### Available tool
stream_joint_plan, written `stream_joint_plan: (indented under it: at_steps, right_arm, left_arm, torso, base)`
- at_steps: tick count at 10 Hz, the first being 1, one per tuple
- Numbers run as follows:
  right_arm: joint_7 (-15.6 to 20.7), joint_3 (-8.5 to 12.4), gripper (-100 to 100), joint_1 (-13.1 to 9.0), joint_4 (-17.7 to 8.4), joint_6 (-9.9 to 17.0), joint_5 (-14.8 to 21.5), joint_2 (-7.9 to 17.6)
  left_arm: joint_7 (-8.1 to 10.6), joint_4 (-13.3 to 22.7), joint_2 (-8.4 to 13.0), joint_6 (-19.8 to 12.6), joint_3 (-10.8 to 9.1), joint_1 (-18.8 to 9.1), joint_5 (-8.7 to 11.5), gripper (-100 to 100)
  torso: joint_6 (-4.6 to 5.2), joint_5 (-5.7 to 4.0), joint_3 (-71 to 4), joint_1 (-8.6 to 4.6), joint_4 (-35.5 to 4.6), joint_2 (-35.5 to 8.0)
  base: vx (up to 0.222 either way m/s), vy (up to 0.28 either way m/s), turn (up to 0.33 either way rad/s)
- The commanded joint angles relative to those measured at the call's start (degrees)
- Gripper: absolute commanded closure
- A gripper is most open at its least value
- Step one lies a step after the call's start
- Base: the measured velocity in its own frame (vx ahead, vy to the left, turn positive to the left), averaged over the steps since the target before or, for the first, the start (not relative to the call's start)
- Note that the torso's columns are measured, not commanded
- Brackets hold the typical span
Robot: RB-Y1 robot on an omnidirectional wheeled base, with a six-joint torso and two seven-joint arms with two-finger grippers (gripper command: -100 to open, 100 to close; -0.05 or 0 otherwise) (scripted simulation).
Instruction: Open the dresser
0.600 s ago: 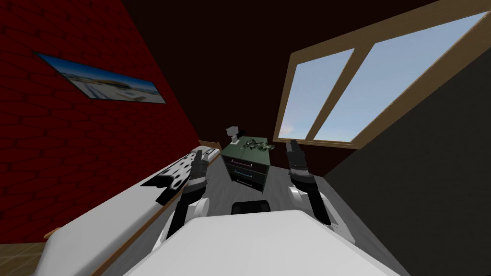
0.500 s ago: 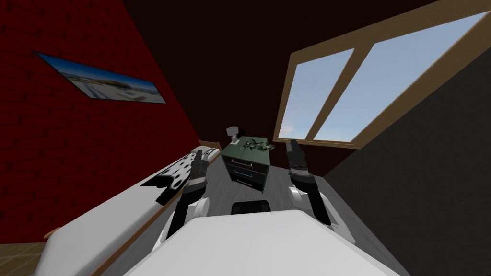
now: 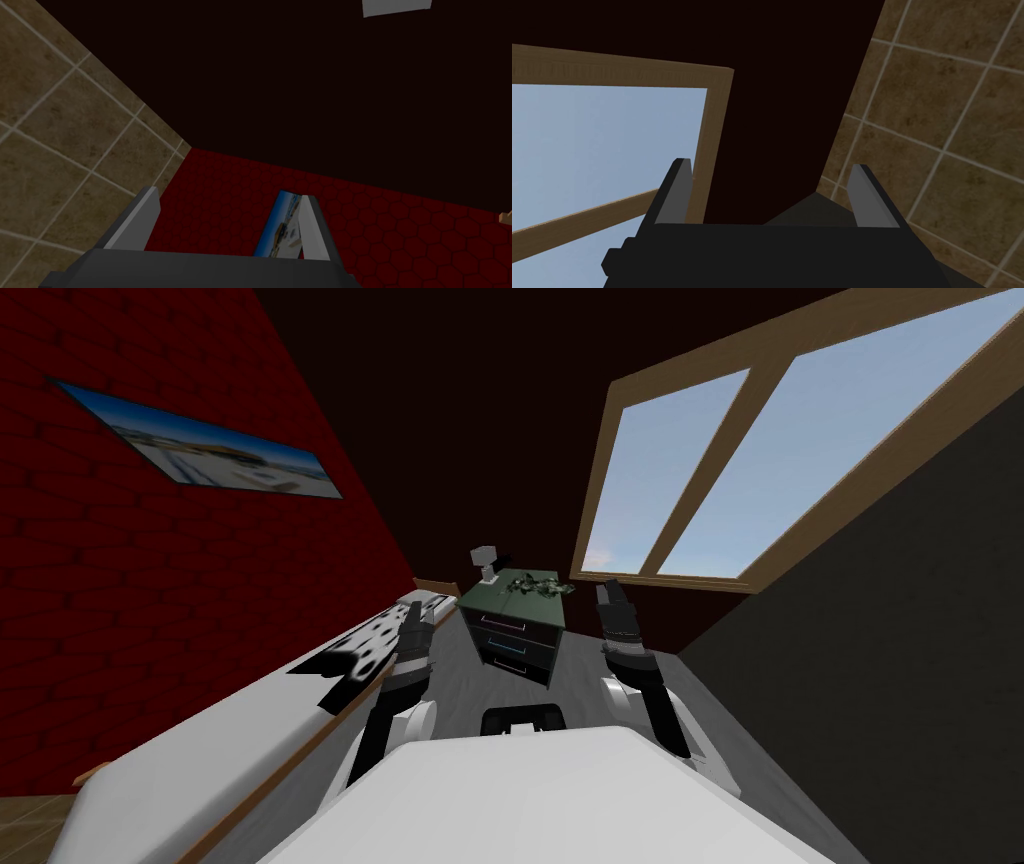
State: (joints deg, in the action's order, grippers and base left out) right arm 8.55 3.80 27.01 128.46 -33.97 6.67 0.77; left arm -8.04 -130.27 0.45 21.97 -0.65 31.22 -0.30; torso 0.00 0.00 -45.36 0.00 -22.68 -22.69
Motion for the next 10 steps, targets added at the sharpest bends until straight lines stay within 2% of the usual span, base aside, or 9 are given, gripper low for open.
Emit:
stream_joint_plan:
  at_steps: [1, 3, 4, 6, 8, 10]
  right_arm:
    - [0.0, 0.0, 0, 0.0, 0.0, 0.0, 0.0, 0.0]
    - [0.0, 0.0, 0, 0.0, 0.0, 0.0, 0.0, 0.0]
    - [0.0, 0.0, 0, 0.0, 0.0, 0.0, 0.0, 0.0]
    - [0.0, 0.0, 0, 0.0, 0.0, 0.0, 0.0, 0.0]
    - [0.0, 0.0, 0, 0.0, 0.0, 0.0, 0.0, 0.0]
    - [0.0, 0.0, 0, 0.0, 0.0, 0.0, 0.0, 0.0]
  left_arm:
    - [0.00, 0.0, 0.0, 0.0, 0.00, 0.0, 0.0, 0]
    - [0.00, 0.0, 0.0, 0.0, 0.00, 0.0, 0.0, 0]
    - [-0.03, 1.0, 2.6, 0.1, 0.19, -0.4, -0.1, -100]
    - [-0.08, 2.5, 4.6, 0.2, 0.46, -0.8, -0.4, -100]
    - [-0.17, 5.4, 6.3, 0.4, 1.00, -1.8, -0.8, -100]
    - [-0.24, 7.6, 6.9, 0.6, 1.41, -2.6, -1.1, -100]
  torso:
    - [0.00, 0.00, -8.5, 0.00, -4.2, -4.2]
    - [0.00, 0.00, -25.4, 0.00, -12.7, -12.7]
    - [0.00, 0.00, -33.8, 0.00, -16.9, -16.9]
    - [0.00, 0.02, -38.9, 0.06, -19.4, -19.4]
    - [0.00, 0.01, -39.2, 0.02, -19.6, -19.5]
    - [0.00, 0.00, -39.2, 0.01, -19.6, -19.6]
  base:
    - [0.000, 0.000, 0.000]
    - [0.000, 0.000, 0.000]
    - [0.014, 0.006, -0.030]
    - [0.021, 0.017, -0.040]
    - [0.033, 0.023, -0.058]
    - [0.034, 0.027, -0.055]
